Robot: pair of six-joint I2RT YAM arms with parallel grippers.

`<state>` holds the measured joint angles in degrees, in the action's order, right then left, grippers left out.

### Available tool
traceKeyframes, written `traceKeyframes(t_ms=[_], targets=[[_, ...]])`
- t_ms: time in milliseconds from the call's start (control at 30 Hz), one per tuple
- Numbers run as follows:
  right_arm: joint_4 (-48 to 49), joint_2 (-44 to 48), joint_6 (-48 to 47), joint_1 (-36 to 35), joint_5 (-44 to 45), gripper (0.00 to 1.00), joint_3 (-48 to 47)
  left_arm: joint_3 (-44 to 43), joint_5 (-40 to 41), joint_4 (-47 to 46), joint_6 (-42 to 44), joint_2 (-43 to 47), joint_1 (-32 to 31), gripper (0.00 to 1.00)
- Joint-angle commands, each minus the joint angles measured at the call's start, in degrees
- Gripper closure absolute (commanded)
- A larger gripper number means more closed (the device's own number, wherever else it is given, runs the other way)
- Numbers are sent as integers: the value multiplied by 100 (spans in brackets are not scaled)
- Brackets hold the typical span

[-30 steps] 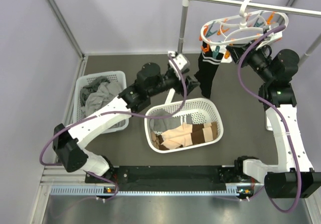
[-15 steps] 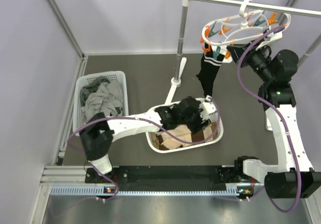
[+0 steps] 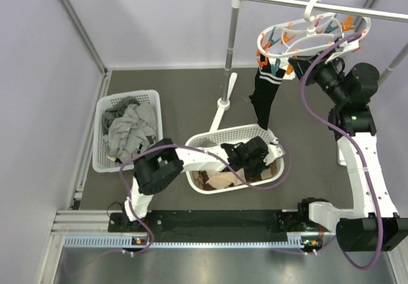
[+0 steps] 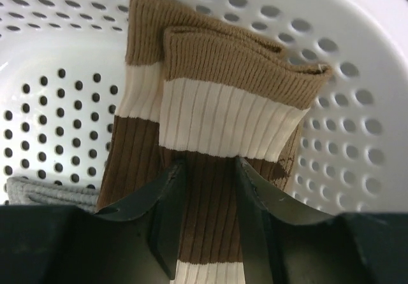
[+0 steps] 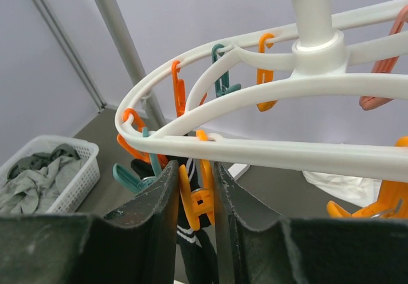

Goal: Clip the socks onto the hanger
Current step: Pick up the sock from the bin.

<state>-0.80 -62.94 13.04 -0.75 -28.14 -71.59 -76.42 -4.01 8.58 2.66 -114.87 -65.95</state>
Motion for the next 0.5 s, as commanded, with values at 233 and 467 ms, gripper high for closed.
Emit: traceKeyframes(t_ms=[233,467], targets=[[-254,106,-100,-92,-165,94,163,-286,805,285,7,-345,30,99],[-263,106,-91,-92,-157,94,137,74,1060,92,68,596,162,100]])
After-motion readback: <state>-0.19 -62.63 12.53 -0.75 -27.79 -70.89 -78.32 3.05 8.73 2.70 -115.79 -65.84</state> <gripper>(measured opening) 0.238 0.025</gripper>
